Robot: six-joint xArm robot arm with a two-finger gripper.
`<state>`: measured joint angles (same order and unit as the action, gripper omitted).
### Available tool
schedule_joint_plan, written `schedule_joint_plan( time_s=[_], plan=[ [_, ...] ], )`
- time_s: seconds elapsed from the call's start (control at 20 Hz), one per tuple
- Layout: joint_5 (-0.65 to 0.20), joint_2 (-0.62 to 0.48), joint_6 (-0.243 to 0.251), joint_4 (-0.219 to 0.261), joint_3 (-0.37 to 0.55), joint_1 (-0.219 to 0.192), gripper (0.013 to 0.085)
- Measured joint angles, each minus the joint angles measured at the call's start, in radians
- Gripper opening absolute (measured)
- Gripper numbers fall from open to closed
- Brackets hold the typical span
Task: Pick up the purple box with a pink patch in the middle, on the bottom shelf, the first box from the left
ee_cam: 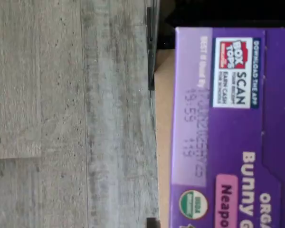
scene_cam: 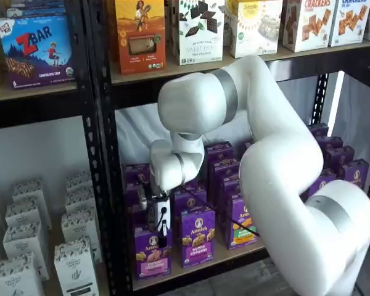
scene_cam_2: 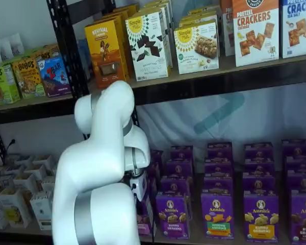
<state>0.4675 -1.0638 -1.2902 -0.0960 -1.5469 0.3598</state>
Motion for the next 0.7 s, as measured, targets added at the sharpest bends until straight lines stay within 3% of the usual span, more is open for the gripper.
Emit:
schedule_joint_plan(
  time_s=[0.15,0.25,0.7],
  plan=[
    [-0.003,0.000,-0.002,-0.003,0.001,0.001,0.0450],
    [-0.003,-0.001,-0.003,-0.005,0.000,0.001,0.0370],
    [0.000,0.015,0.003,0.000,0.019,0.003,0.0370]
  ],
)
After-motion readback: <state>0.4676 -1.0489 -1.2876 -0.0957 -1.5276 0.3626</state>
